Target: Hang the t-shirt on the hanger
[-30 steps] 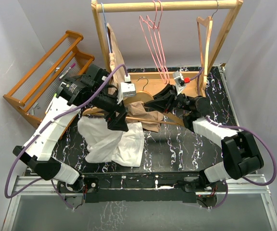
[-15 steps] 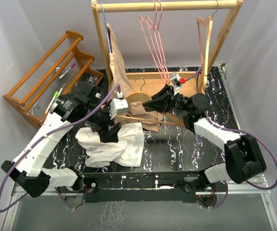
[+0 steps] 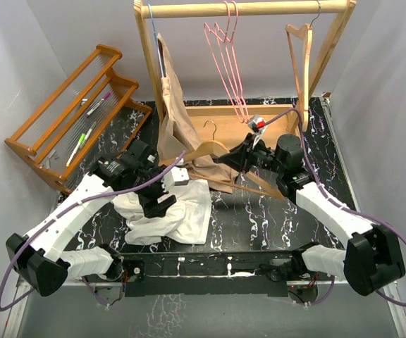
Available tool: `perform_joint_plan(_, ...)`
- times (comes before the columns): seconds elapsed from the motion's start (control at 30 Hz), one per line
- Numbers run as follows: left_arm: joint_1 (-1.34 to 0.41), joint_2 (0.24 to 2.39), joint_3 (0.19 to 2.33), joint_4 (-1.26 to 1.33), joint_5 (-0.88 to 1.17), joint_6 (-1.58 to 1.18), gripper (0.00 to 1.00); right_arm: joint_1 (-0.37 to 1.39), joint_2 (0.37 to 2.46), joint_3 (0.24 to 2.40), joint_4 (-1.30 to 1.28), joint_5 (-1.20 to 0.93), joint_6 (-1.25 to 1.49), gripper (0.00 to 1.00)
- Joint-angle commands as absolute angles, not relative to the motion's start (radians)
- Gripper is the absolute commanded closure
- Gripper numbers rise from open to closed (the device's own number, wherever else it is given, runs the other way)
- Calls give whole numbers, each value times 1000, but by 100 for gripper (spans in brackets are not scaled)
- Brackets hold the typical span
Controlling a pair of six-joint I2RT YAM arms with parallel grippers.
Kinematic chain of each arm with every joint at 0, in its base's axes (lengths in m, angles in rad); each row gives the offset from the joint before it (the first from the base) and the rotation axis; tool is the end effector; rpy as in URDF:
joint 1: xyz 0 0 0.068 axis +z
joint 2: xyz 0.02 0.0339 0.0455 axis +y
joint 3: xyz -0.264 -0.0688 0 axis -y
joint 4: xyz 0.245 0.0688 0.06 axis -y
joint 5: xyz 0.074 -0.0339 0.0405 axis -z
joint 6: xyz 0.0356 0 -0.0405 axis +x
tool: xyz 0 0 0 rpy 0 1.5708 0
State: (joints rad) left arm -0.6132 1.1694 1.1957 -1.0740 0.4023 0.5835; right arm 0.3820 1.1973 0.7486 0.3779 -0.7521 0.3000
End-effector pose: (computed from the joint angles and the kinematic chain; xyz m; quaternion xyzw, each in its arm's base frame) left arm 0.1666 -0.1343 0.3305 0.5758 0.7530 -0.1967 0.2505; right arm 0.2417 0.1233 0.3000 -0.2780 0.6697 0.4653 0.5076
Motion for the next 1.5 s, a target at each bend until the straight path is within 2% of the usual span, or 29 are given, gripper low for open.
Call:
perform_joint_plan(0.0, -636, 1212, 1156, -1007, 382, 642, 30, 379, 1098, 727, 233, -676, 202, 92)
perform_joint_plan(0.1, -637, 1221, 1156, -978, 389, 629, 31, 379, 1046, 741, 138, -648, 177, 92)
perform_joint_plan(0.27, -637, 1219, 1187, -950, 386, 596, 31, 379, 995, 793, -161, -541, 102, 92)
perform_joint_plan(0.53, -637, 1225, 1229, -948, 360, 590, 31, 379, 810, 862, -444, -321, 129, 92)
perform_joint_plan(0.63, -637, 1231, 1226, -927, 364, 571, 31, 380, 787, 926, -485, -257, 138, 92)
perform_joint_plan(0.97, -637, 1244, 1225, -861, 389, 522, 30, 380, 929, 1135, -518, -226, 95, 92)
perform_joint_plan(1.1, -635, 1249, 1227, -828, 387, 492, 30, 379, 909, 1182, -604, -208, 89, 92)
perform_joint_plan(1.47, -521, 1219, 1219, -637, 428, 201, 29, 379, 801, 1322, -816, -151, 134, 92)
